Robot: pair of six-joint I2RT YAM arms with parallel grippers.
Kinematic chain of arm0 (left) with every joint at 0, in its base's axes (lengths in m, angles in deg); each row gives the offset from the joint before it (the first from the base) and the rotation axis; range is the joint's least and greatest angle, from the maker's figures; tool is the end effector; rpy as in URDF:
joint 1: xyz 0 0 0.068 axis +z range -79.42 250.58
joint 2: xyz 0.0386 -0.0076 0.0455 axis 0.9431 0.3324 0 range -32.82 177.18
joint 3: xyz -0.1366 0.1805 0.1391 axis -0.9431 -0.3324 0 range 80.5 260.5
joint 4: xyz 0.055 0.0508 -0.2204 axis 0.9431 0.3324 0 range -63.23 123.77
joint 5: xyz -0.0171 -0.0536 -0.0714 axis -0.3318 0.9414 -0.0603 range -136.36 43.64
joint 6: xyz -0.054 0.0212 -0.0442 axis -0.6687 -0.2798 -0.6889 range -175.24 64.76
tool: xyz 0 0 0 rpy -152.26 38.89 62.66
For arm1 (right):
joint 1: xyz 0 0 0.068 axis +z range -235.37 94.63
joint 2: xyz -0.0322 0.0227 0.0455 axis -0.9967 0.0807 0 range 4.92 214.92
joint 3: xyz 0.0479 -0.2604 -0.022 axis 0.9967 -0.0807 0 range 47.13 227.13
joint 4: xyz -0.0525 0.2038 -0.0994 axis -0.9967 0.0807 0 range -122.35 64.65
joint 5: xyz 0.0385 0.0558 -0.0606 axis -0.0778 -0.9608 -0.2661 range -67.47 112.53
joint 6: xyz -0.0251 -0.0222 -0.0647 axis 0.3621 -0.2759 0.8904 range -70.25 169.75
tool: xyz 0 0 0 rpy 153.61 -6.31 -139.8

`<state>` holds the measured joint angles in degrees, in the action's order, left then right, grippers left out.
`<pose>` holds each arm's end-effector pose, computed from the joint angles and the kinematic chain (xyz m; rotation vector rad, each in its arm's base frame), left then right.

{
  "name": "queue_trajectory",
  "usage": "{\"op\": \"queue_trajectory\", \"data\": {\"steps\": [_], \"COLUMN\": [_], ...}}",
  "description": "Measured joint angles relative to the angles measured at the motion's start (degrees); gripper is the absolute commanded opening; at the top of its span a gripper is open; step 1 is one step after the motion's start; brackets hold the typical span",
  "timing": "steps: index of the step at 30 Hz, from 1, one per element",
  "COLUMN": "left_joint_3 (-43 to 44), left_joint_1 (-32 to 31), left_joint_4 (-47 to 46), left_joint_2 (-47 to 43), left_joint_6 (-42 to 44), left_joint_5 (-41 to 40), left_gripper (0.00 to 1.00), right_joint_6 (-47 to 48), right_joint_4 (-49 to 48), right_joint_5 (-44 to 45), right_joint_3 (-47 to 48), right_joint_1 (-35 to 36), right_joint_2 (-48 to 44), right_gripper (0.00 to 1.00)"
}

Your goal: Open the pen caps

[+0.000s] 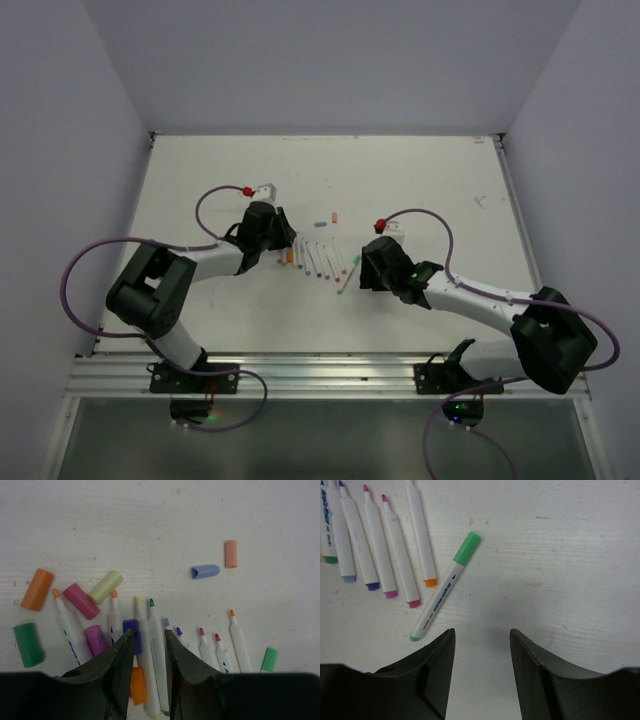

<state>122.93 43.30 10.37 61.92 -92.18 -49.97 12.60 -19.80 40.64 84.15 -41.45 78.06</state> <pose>0.2937 -0.1473 0.1576 -0.2257 2.2410 -0.5511 0.1865 0.1536 0.1825 0.0021 2.3857 0.2952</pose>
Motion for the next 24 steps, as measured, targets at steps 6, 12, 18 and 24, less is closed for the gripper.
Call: {"op": "queue_trajectory", "data": {"steps": [6, 12, 18, 24], "left_joint_3": [0.0, 0.0, 0.6, 0.6], "left_joint_1": [0.2, 0.2, 0.2, 0.2], "left_joint_4": [0.3, 2.8, 5.7, 9.9], "left_joint_2": [-0.3, -6.2, -15.9, -22.3], "left_joint_6": [0.2, 0.3, 0.8, 1.5], "left_joint_5": [-0.1, -0.9, -2.7, -3.4], "left_gripper": [0.52, 0.76, 0.99, 1.0], "right_joint_6": [-1.9, -3.0, -3.9, -4.3], "right_joint_4": [-0.9, -2.2, -2.3, -2.3], "right_joint_5": [-0.6, -0.5, 0.7, 1.7], "right_joint_3": [1.3, 4.7, 6.9, 8.3], "right_joint_1": [1.7, 4.1, 4.8, 4.9], "right_joint_2": [6.6, 10.4, 11.9, 15.4], "right_gripper": [0.52, 0.52, 0.51, 0.5]}}
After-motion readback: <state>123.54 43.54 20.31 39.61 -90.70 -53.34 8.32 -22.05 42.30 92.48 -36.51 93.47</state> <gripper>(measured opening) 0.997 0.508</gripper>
